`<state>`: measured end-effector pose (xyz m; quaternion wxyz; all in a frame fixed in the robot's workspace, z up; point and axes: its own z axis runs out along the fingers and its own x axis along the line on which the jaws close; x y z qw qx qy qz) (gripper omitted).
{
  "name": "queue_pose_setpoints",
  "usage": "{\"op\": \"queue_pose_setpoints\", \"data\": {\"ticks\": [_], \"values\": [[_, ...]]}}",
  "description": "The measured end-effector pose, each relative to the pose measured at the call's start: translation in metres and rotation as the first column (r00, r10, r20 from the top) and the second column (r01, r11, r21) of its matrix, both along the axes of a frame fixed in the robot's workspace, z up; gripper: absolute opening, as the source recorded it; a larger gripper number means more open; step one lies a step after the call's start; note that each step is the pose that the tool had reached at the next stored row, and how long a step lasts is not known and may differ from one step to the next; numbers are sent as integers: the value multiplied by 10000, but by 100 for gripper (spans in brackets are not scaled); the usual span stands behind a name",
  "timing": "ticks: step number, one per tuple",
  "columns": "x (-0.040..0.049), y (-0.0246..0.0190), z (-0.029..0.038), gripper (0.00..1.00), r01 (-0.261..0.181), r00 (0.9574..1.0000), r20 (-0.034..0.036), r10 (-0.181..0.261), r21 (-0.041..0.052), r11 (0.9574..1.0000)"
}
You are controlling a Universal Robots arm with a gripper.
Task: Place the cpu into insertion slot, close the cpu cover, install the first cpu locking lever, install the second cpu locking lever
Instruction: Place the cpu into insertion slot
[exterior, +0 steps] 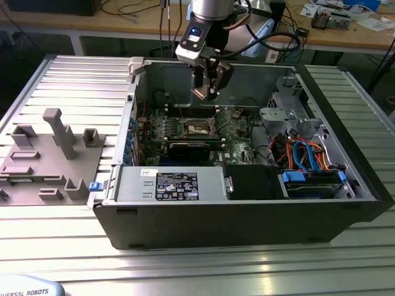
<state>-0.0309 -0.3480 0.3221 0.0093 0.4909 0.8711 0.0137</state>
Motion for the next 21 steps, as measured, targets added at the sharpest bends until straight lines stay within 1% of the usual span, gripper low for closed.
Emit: {"op": "queue_pose_setpoints", "data": {"ticks": [11,21], "values": [[0,0,-1,54,239,9997,0,-239,0,9997],[0,0,-2,54,354,9994,-1,-354,-1,9994]]}}
